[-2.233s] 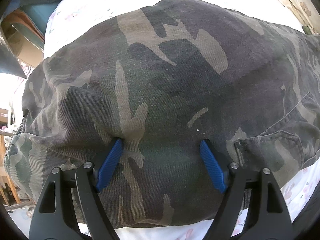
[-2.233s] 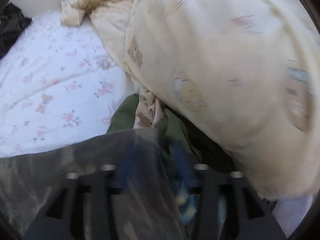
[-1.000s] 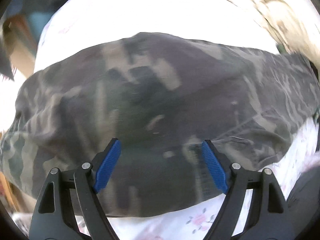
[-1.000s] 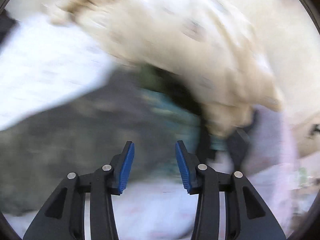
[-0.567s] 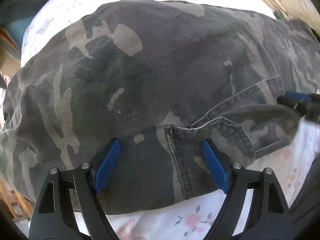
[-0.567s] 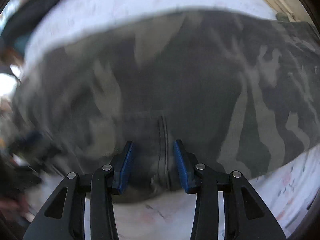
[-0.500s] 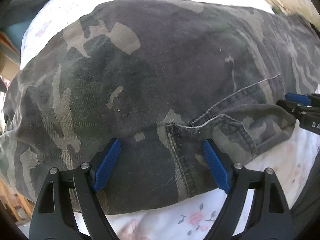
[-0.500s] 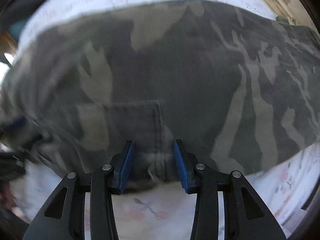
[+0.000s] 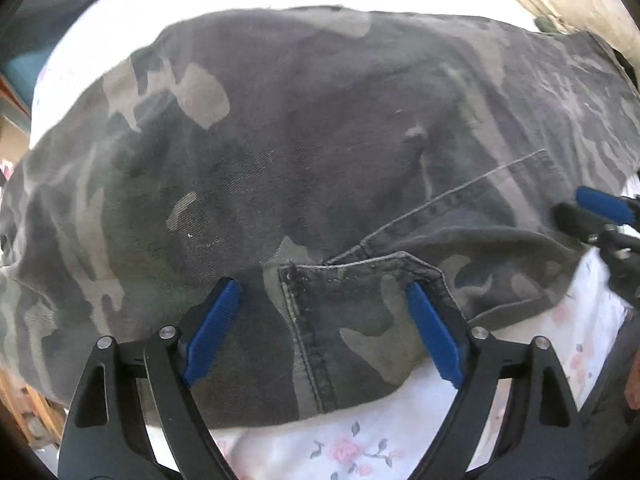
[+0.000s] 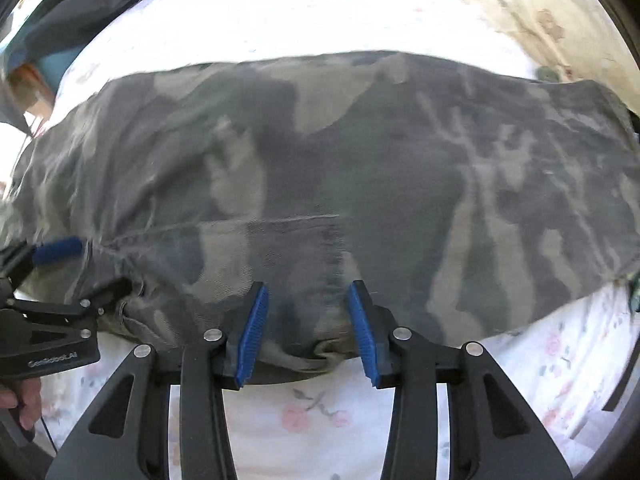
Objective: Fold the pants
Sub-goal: 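Move both grippers to the folded edge near the back pocket, then grasp the ribbed elastic cuff with the left gripper and lift it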
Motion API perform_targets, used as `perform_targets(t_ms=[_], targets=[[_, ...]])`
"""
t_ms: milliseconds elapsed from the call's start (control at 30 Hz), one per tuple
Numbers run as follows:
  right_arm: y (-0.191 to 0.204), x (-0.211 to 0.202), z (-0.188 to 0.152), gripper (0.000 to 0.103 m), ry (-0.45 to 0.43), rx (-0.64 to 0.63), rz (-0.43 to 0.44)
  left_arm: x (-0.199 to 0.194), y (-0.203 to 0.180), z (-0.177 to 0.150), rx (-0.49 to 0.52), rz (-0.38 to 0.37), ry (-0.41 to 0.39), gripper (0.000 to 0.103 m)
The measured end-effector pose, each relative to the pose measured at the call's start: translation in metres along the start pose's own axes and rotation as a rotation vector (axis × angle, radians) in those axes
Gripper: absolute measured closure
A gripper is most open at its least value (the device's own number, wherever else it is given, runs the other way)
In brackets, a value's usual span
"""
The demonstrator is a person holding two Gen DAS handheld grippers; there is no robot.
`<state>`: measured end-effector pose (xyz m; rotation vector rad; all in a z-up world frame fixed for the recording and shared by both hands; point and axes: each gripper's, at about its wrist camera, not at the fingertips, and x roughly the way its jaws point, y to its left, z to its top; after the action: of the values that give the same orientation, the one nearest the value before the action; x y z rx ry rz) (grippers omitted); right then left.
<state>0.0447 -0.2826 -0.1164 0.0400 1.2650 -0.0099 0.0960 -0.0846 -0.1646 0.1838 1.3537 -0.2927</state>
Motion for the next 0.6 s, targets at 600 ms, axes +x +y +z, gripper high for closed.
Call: perform_targets(t_ms=[600], targets=[[-0.005,-0.063,-0.001,0.042,-0.163,0.156,0.441,-0.122,0.222,-0.123,-0.786,-0.033,-0.296,0.004]])
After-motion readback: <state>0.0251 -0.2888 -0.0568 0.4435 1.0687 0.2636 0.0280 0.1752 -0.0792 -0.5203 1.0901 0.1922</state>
